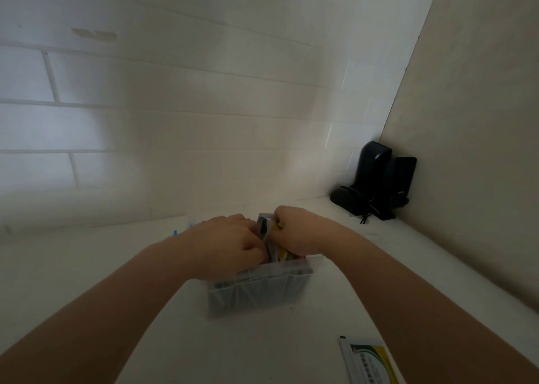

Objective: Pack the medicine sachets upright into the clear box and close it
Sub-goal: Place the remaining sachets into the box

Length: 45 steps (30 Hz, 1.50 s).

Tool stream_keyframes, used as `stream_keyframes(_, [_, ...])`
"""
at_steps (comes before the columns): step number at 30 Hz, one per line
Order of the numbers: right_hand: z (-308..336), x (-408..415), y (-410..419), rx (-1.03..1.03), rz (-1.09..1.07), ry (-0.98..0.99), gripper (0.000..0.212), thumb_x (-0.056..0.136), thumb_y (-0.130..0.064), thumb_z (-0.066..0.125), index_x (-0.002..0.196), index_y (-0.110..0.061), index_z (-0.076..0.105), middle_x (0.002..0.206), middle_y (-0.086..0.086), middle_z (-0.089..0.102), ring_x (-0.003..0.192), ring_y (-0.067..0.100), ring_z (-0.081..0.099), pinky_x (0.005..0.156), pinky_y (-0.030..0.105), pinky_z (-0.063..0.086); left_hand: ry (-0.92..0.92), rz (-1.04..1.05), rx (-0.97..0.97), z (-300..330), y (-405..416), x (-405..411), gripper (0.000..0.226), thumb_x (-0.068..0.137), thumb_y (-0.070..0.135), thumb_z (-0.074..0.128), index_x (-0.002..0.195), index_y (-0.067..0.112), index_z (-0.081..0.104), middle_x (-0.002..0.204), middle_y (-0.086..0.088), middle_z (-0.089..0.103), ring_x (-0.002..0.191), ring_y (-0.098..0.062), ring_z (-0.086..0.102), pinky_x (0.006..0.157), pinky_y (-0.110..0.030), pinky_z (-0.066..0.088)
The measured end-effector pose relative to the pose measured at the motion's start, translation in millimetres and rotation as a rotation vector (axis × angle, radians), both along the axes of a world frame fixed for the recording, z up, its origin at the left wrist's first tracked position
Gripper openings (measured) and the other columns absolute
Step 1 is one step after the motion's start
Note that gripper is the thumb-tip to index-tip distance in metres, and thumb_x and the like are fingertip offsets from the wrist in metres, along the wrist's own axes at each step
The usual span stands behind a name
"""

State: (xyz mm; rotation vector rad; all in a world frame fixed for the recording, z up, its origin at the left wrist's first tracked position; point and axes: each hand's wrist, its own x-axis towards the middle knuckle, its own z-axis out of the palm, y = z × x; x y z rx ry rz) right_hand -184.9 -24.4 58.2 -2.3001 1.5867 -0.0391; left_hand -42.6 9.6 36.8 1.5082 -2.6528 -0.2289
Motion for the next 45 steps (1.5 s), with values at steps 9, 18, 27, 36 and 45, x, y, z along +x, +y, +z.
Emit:
stream_keyframes(9, [-6, 7, 1, -0.057, -0.042, -0.179, 0.025, 0.092, -0.019, 0.043, 0.11, -0.002, 0.045, 0.082, 0.006, 0.05, 0.059, 0.01, 0.042, 0.048, 0.02, 0.032, 0.052, 0.029, 0.04, 4, 2, -3, 0.036, 0.084, 0.037, 0.034, 0.095, 0.026, 0.066, 0.112, 0.005, 0.058, 0.103, -0.013, 0.049, 0.095, -0.038, 0.04])
stream_keyframes(18, [3, 6, 9, -0.017, -0.036, -0.098, 0.025, 0.093, -0.025, 0.042, 0.1, -0.004, 0.053, 0.078, 0.009, 0.056, 0.064, 0.016, 0.048, 0.054, 0.025, 0.039, 0.054, 0.064, 0.075, 5, 5, -2, 0.043, 0.078, 0.039, 0.03, 0.095, 0.026, 0.067, 0.108, 0.004, 0.06, 0.101, -0.014, 0.051, 0.093, -0.04, 0.042])
stream_keyframes(27, [4, -8, 10, 0.104, -0.073, -0.151, 0.042, 0.077, -0.031, 0.068, 0.108, -0.004, 0.059, 0.099, 0.015, 0.065, 0.084, 0.023, 0.062, 0.077, 0.033, 0.052, 0.138, 0.148, 0.019, 5, 8, -3, 0.02, 0.088, 0.029, 0.043, 0.107, 0.025, 0.049, 0.078, 0.008, 0.049, 0.076, -0.013, 0.047, 0.063, -0.027, 0.034])
stream_keyframes(36, [0, -11, 12, 0.064, -0.053, -0.239, 0.049, 0.077, -0.008, 0.064, 0.121, -0.019, 0.047, 0.096, 0.004, 0.054, 0.081, 0.018, 0.052, 0.064, 0.022, 0.048, 0.135, 0.117, 0.059, 5, 6, -3, 0.031, 0.087, 0.026, 0.041, 0.11, 0.033, 0.061, 0.104, 0.006, 0.058, 0.098, -0.012, 0.051, 0.088, -0.031, 0.043])
stream_keyframes(45, [8, -6, 11, 0.018, 0.021, -0.005, 0.045, 0.08, -0.025, 0.065, 0.12, -0.009, 0.05, 0.115, 0.013, 0.06, 0.098, 0.025, 0.06, 0.083, 0.03, 0.049, 0.126, 0.097, -0.002, 5, 6, -2, 0.03, 0.088, 0.026, 0.041, 0.108, 0.029, 0.063, 0.122, 0.008, 0.054, 0.11, -0.01, 0.048, 0.095, -0.033, 0.042])
